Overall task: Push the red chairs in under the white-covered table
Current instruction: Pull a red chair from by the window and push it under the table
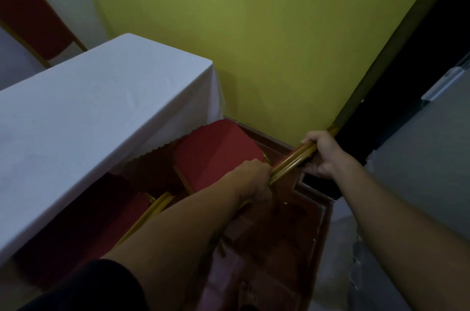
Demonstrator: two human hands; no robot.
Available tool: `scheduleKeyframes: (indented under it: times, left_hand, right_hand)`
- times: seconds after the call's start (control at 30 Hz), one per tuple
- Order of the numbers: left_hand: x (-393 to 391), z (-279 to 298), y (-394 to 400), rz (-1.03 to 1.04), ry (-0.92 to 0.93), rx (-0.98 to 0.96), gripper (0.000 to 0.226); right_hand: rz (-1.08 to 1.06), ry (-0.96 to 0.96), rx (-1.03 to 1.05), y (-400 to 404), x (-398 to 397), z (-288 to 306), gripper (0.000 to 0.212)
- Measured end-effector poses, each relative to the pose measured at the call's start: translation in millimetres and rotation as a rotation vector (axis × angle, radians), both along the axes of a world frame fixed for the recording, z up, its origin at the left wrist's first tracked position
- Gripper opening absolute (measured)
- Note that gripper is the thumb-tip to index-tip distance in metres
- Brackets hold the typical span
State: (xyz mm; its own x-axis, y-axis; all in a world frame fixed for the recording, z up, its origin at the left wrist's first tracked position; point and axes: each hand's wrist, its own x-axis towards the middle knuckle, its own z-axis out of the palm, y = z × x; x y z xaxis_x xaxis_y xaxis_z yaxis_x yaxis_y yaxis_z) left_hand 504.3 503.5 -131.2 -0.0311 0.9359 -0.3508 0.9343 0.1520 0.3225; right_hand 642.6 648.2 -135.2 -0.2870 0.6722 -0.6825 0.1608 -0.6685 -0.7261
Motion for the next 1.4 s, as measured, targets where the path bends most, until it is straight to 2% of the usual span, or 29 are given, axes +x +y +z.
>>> scheduleKeyframes:
  times: [0.37, 0.67, 1.03, 1.4]
  left_hand:
    - [-15, 6, -13, 0.092, 0.009, 0.013, 0.03]
    - [-45, -2, -19, 0.218, -0.063, -0.088, 0.026]
    - [-84, -3, 4, 0.398, -0.149, -0.15, 0.031]
    - [-93, 3, 25, 0.454, -0.135, -0.108, 0.027]
  right_hand:
    - [0.147, -0.067, 0.04, 5, -31, 5, 0.011]
    - [0.358, -0.12, 0.025, 14, -83, -1, 0.009]
    - [0.376, -0.117, 0.081, 35, -138, -9, 0.011]
    - [0.451, -0.088, 0.118, 68, -161, -10, 0.013]
